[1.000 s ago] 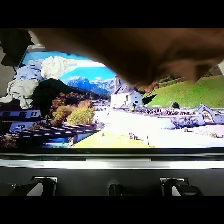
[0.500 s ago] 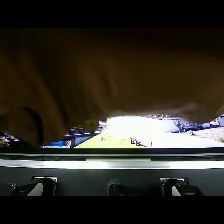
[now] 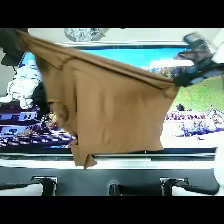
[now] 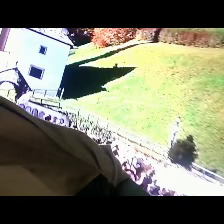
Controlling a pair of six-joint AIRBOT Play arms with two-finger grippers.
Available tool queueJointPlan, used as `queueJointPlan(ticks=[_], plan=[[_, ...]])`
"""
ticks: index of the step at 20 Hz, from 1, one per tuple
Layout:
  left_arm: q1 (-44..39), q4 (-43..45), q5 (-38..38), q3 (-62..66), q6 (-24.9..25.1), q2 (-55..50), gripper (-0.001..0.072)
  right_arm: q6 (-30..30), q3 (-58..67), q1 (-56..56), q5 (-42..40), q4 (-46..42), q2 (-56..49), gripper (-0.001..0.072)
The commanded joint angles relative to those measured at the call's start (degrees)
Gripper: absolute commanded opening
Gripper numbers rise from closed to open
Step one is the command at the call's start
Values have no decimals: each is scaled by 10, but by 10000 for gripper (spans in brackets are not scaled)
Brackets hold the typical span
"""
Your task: Fold the shirts.
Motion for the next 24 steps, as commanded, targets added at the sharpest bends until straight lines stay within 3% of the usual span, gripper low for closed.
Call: queueJointPlan(ticks=[1,7,8,9,10,11,14,16,18,21,24], plan=[[-11,-5,-23,1,8,-131,30,9,-11,0,-122,46,-119,49],[-22,-18,-132,1,-10,-229,30,61,-12,0,-151,95,-183,49],[-25,-18,-154,1,-10,-234,65,61,-11,0,-153,103,-181,54],[-25,-18,-170,1,-10,-233,226,59,-4,-3,-144,99,-176,132],[-21,-17,-196,8,-10,-231,455,44,11,-11,-120,97,-166,308],[-12,-17,-230,17,-9,-227,557,6,29,-28,-86,96,-153,421],[30,-14,-391,-14,2,-202,537,-87,51,-107,67,93,-109,436],[53,-15,-419,-105,2,-168,536,-86,45,-168,169,92,-105,435],[58,-15,-374,-260,22,-102,526,-82,17,-211,209,96,-104,431],[53,-18,-232,-497,61,-3,501,-75,-26,-232,213,102,-104,424],[47,-57,-150,-598,76,18,501,-76,-45,-231,190,118,-104,424]])
